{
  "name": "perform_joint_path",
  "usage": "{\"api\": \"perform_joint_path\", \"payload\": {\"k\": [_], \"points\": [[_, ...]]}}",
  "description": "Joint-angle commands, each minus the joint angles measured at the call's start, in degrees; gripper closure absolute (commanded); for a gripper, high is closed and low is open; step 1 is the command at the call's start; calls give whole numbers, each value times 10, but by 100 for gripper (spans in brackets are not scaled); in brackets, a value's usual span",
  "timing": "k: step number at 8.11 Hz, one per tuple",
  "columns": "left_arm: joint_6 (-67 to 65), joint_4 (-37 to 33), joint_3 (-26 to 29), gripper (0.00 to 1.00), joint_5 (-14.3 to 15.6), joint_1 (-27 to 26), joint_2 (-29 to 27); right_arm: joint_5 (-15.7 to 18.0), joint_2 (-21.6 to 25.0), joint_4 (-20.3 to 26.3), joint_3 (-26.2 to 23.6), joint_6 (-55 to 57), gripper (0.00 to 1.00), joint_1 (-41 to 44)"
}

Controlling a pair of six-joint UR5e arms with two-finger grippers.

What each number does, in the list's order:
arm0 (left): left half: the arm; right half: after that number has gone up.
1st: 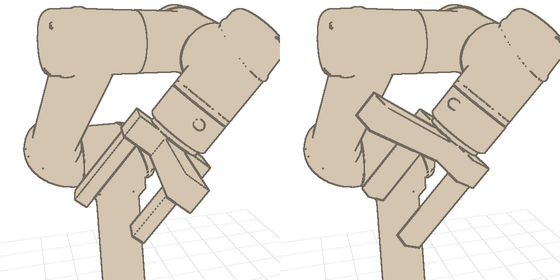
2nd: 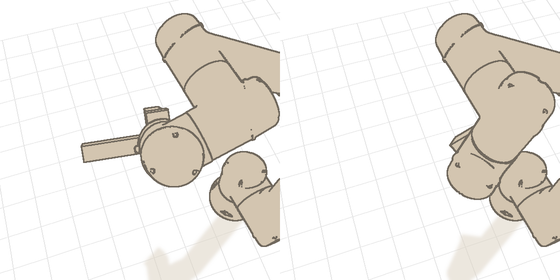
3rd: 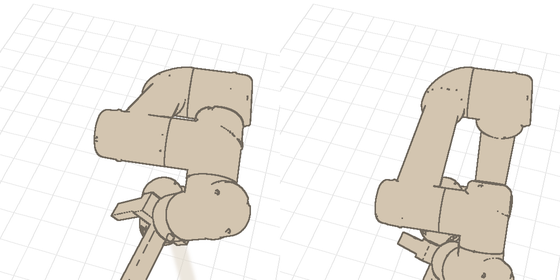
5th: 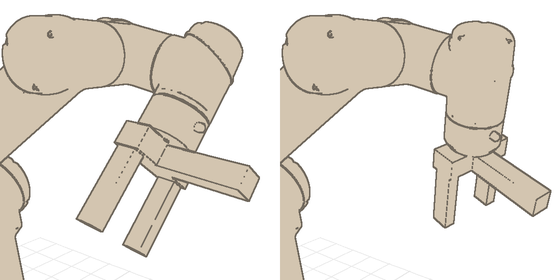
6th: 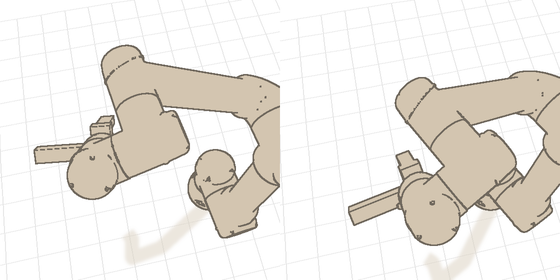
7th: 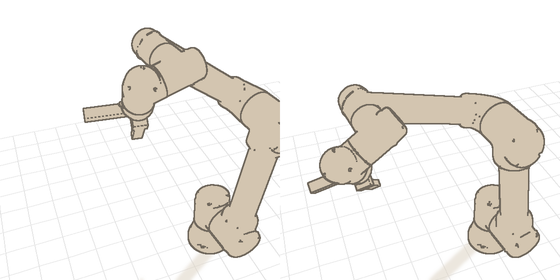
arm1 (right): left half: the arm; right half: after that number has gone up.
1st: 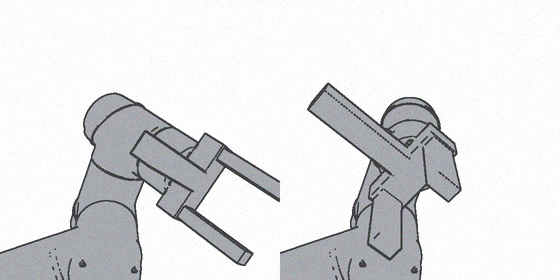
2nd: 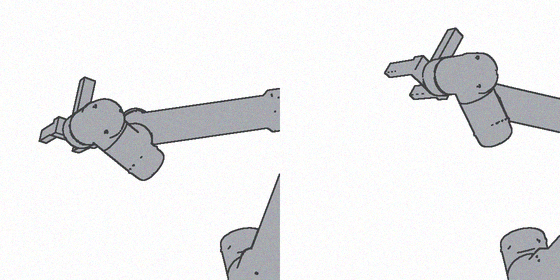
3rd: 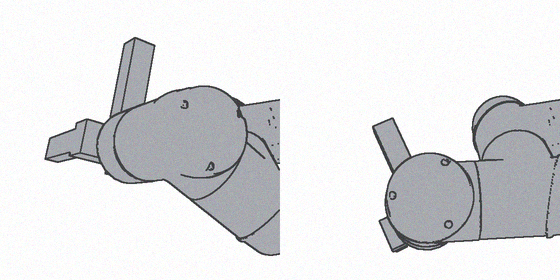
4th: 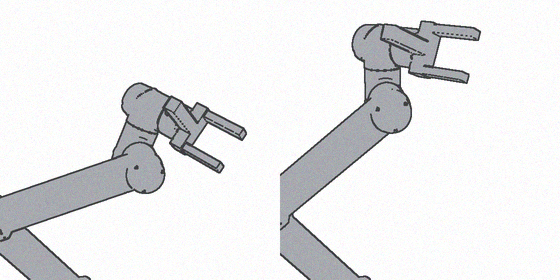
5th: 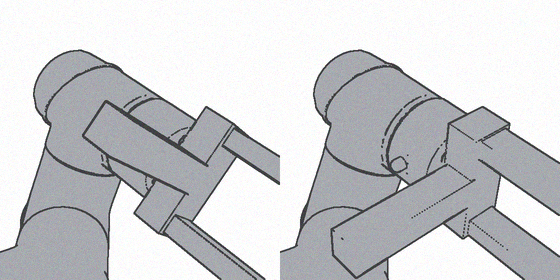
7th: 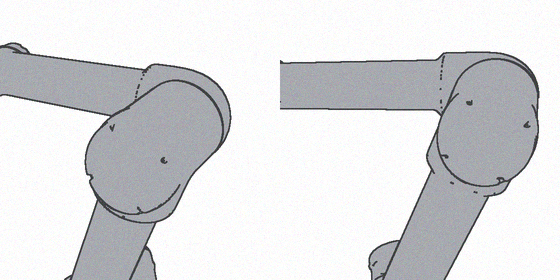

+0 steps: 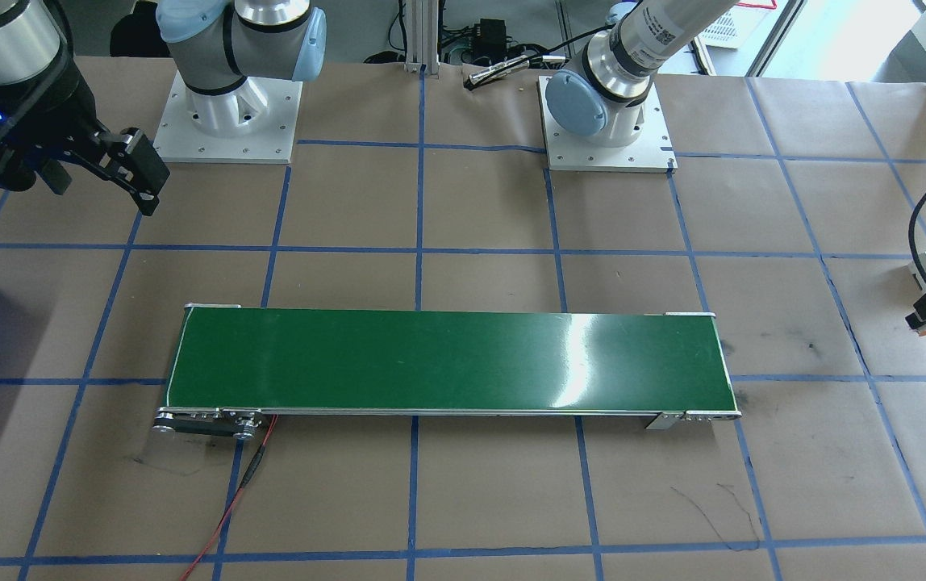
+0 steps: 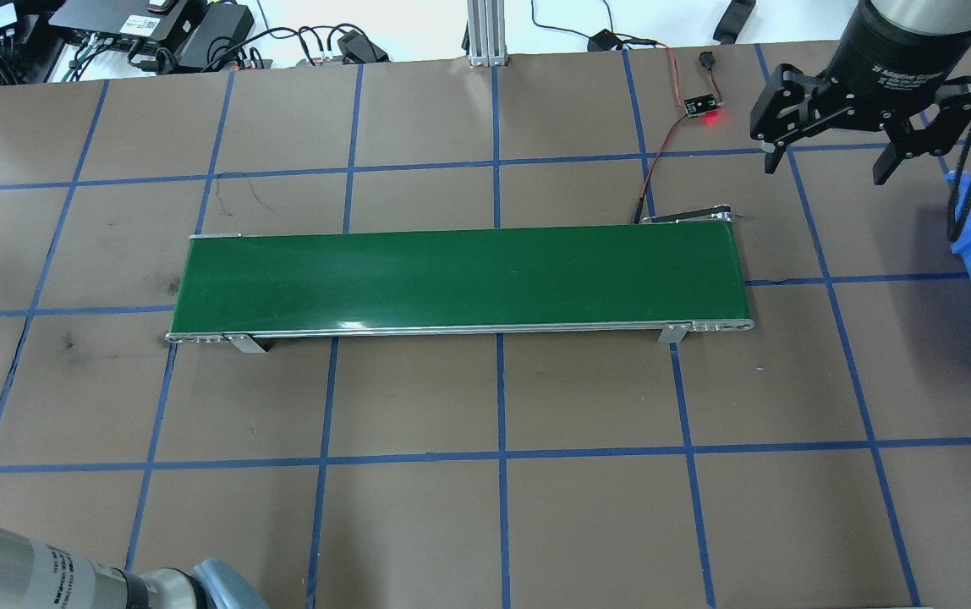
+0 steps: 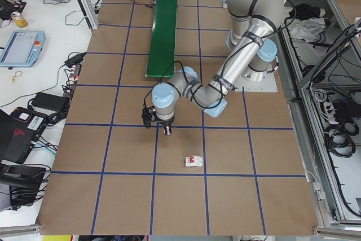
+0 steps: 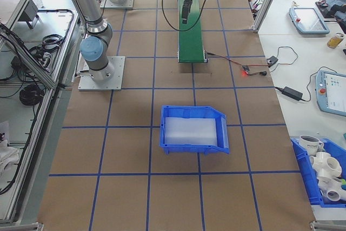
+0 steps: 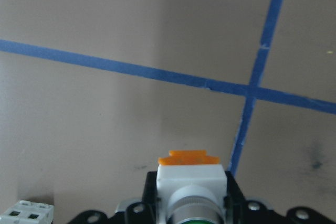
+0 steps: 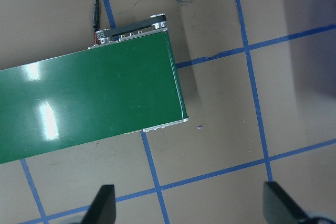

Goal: Move button from left to right

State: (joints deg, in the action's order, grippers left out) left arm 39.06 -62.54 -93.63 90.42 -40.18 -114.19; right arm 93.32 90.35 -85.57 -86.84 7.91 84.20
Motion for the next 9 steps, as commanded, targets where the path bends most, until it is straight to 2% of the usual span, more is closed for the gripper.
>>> {"api": "perform_joint_path", "payload": {"k": [1,2,3,6,7,9], "points": [[1,-54,-4,100,-29,-92,92,2,0,1,0,0,0,0],[-2,-63,-4,100,-9,-156,115,2,0,1,0,0,0,0],[-15,-65,-6,100,-10,-198,134,5,-1,1,0,0,0,0],[-127,-65,-7,100,-9,-314,141,5,-1,1,0,0,0,-1],[-184,-65,-7,100,-8,-346,136,5,-1,1,0,0,0,0],[-188,-66,-15,100,-6,-352,122,5,-1,1,0,-1,0,-1]]}}
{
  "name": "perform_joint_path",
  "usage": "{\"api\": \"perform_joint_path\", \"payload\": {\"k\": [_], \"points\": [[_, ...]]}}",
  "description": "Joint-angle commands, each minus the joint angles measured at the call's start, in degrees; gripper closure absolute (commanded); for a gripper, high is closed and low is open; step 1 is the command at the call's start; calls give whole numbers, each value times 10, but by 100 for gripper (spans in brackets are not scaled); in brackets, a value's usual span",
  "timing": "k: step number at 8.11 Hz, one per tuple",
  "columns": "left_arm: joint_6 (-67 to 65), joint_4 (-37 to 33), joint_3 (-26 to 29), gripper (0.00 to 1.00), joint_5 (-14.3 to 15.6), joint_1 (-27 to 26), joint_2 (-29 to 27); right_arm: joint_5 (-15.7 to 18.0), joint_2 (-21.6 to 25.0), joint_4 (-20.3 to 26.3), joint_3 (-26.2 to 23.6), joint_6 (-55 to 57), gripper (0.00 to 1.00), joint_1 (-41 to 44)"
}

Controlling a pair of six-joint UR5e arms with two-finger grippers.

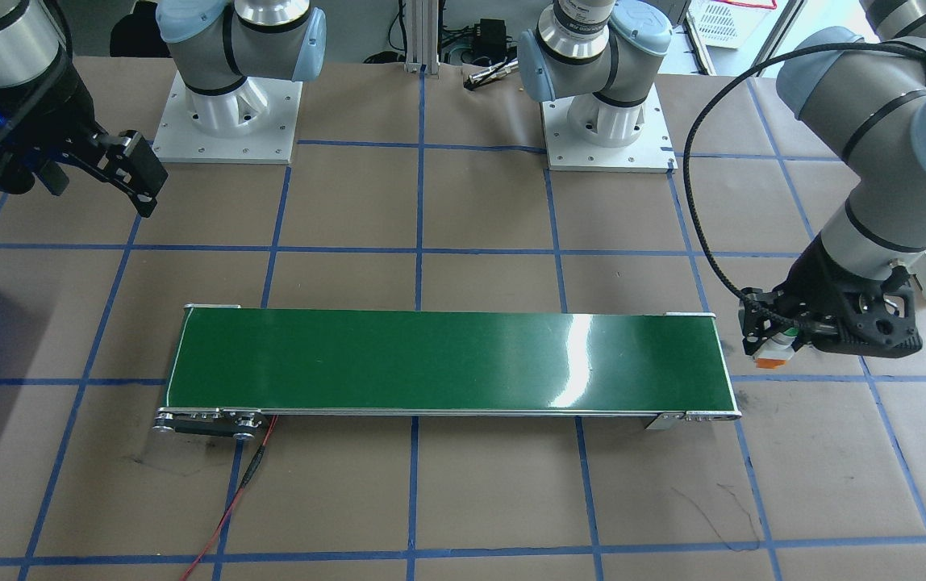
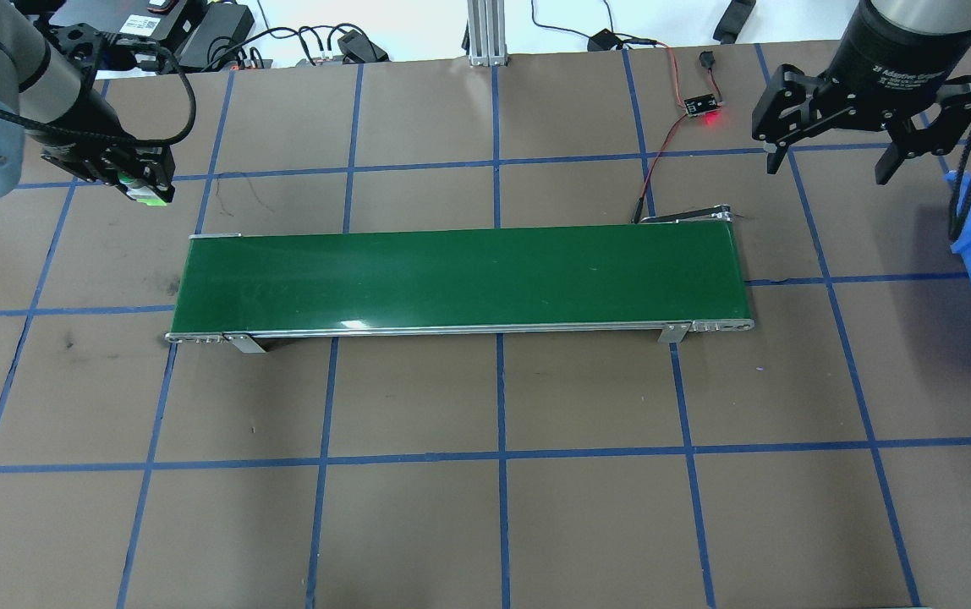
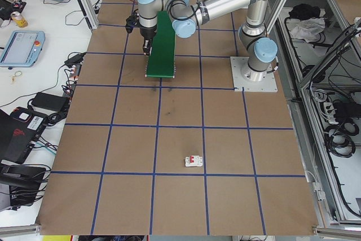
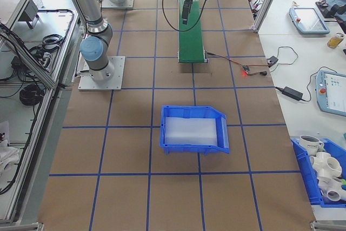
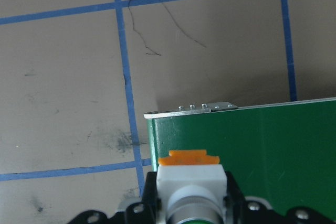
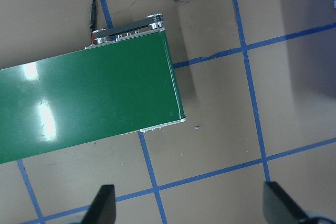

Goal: Move button from left to right

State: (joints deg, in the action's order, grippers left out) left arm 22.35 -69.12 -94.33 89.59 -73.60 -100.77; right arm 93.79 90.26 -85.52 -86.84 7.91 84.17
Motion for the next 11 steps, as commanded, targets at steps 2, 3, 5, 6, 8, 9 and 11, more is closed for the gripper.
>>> {"api": "perform_joint_path", "payload": {"k": [2,3,5,6,8,9,11], "points": [[58,16,-36,100,5,-16,-30,1,0,0,-1,0,0,0],[65,16,-37,100,5,-9,-36,2,0,0,-1,-1,0,0],[65,16,-38,100,5,-1,-51,1,0,-3,-1,-1,0,0],[61,16,-38,100,5,8,-64,1,0,-3,-1,-1,0,0],[55,16,-48,100,3,14,-72,1,-1,-4,0,0,0,-1],[47,17,-60,100,2,14,-76,2,-1,-4,0,0,0,-1],[47,40,-75,100,1,14,-79,2,-1,-4,0,0,0,0]]}}
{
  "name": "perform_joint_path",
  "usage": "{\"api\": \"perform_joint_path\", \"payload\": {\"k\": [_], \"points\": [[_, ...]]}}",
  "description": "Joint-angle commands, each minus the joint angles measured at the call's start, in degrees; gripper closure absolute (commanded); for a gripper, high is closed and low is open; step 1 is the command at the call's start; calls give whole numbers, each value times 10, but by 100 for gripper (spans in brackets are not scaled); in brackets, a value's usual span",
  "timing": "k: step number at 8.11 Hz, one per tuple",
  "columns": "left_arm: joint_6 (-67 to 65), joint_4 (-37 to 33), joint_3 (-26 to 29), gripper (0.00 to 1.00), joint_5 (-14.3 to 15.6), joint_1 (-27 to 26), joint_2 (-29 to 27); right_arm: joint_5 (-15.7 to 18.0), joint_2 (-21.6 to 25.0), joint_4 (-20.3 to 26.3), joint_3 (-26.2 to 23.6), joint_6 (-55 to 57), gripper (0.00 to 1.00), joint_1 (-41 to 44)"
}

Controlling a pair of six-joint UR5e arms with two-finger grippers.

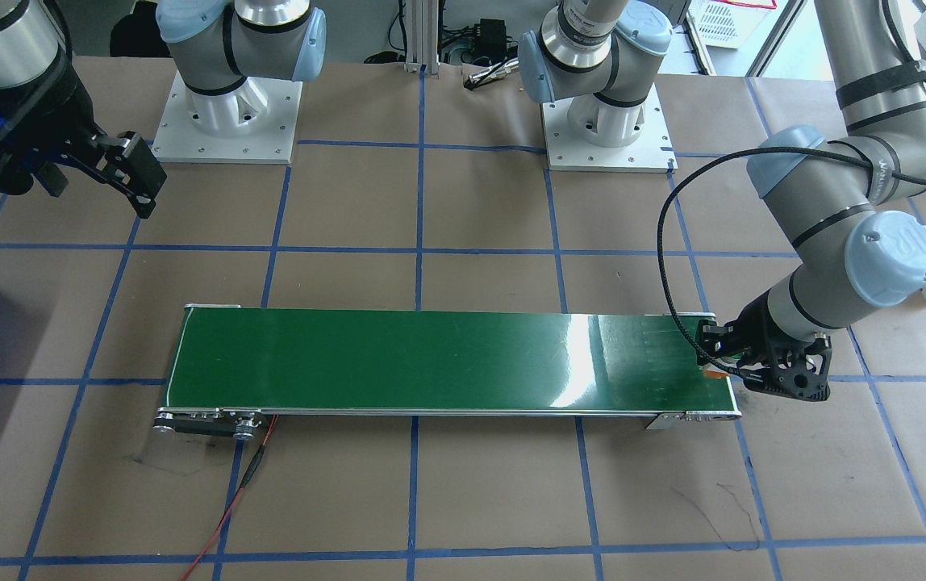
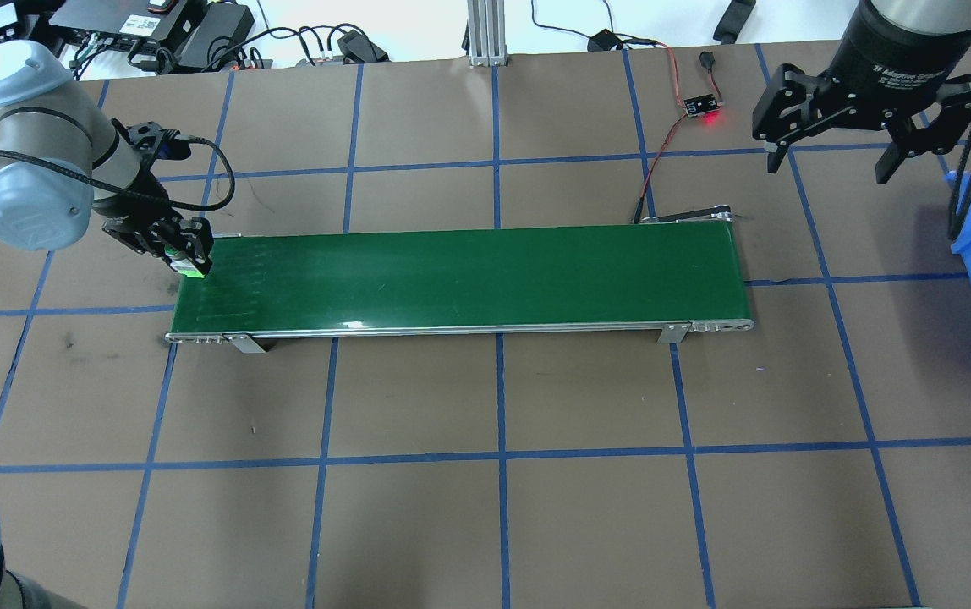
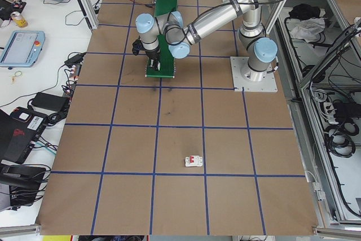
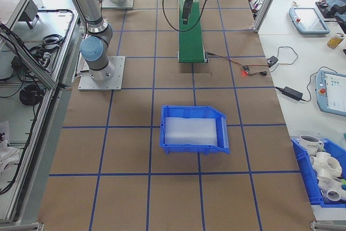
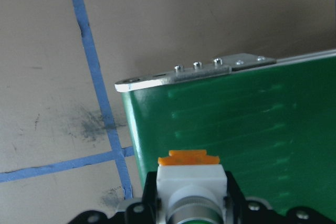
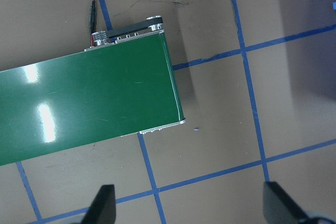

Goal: Move button from left to right

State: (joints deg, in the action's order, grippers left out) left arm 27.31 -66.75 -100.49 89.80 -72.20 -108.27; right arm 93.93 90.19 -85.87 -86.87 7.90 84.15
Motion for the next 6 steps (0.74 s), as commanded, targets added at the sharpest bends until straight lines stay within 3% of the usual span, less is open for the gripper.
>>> {"api": "perform_joint_path", "payload": {"k": [1,2,3,6], "points": [[-2,15,-18,100,1,0,-4,-1,1,0,-1,1,0,0],[-2,15,-20,87,2,0,-5,-2,1,0,-1,1,0,0],[-2,14,-17,4,3,0,-3,-4,1,-1,-1,1,0,0],[-10,-6,-12,0,0,-40,30,-5,0,-1,0,1,0,0]]}}
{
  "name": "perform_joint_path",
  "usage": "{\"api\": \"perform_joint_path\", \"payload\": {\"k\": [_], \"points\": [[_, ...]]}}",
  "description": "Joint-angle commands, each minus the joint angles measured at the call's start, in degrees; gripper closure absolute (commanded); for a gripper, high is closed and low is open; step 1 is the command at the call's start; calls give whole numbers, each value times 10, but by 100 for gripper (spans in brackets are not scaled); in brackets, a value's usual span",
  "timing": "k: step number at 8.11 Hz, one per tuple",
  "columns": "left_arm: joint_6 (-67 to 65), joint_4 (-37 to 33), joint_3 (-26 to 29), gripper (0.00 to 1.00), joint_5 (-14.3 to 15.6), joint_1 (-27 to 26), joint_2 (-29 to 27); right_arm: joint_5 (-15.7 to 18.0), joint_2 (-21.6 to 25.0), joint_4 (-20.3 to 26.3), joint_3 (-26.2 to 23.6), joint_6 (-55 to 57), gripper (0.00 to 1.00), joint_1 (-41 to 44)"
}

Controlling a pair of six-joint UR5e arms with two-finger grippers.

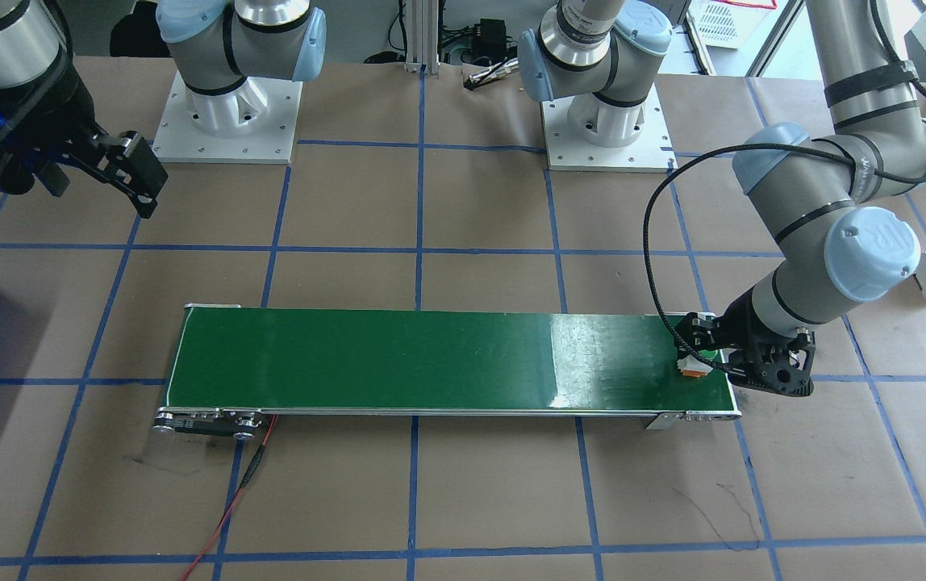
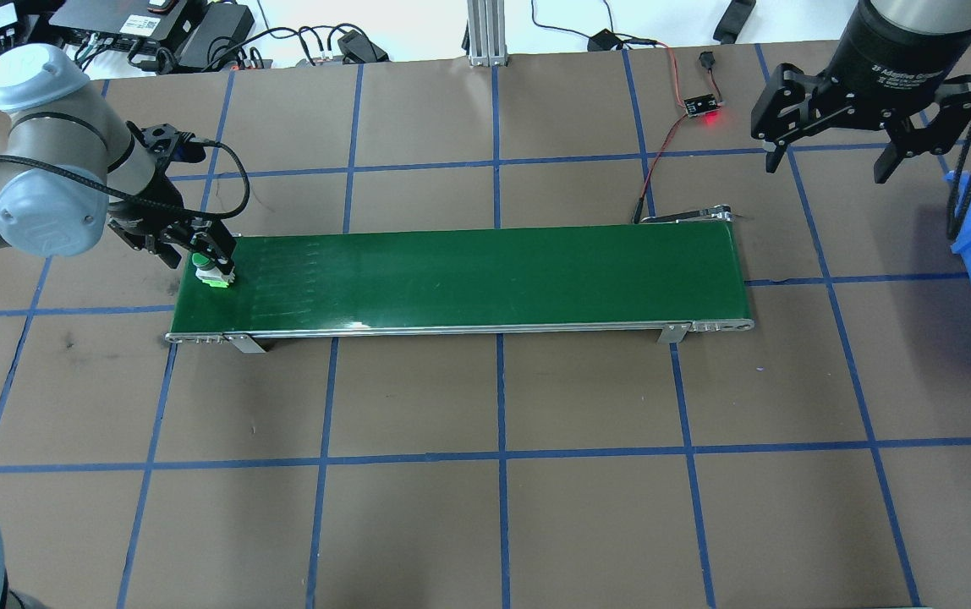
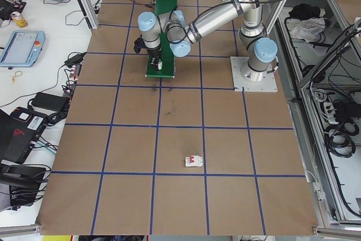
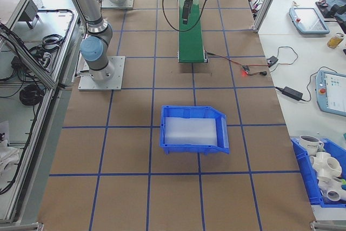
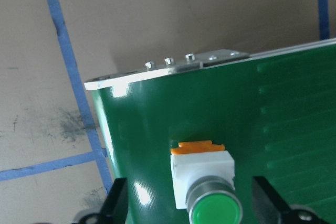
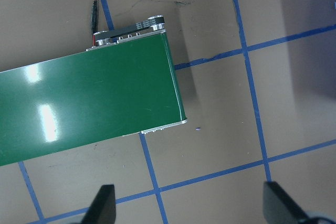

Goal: Move button from left to right

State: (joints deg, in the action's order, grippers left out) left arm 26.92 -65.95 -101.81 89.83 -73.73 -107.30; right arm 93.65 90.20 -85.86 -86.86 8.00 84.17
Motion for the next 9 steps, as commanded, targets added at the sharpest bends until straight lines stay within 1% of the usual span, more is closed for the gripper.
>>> {"api": "perform_joint_path", "payload": {"k": [1,2,3,4,5,6,7,9], "points": [[-27,-49,2,0,-1,-40,46,-3,0,0,0,0,0,-1],[-66,-99,2,0,0,-47,76,-2,-1,0,0,-1,0,-1],[-71,-135,5,0,4,-47,107,0,-1,-2,0,-1,0,-1],[-72,-151,20,0,10,-47,129,-3,-2,-3,0,1,0,-1],[-83,-175,40,0,12,-46,136,-9,-4,-1,0,6,0,-1],[-125,-185,60,0,12,-46,135,-17,-10,-5,1,5,0,-1],[-172,-198,78,0,11,-45,134,-8,-11,-7,2,1,0,-2],[-171,-202,88,0,10,-45,149,-12,-11,-7,0,-3,0,-2]]}}
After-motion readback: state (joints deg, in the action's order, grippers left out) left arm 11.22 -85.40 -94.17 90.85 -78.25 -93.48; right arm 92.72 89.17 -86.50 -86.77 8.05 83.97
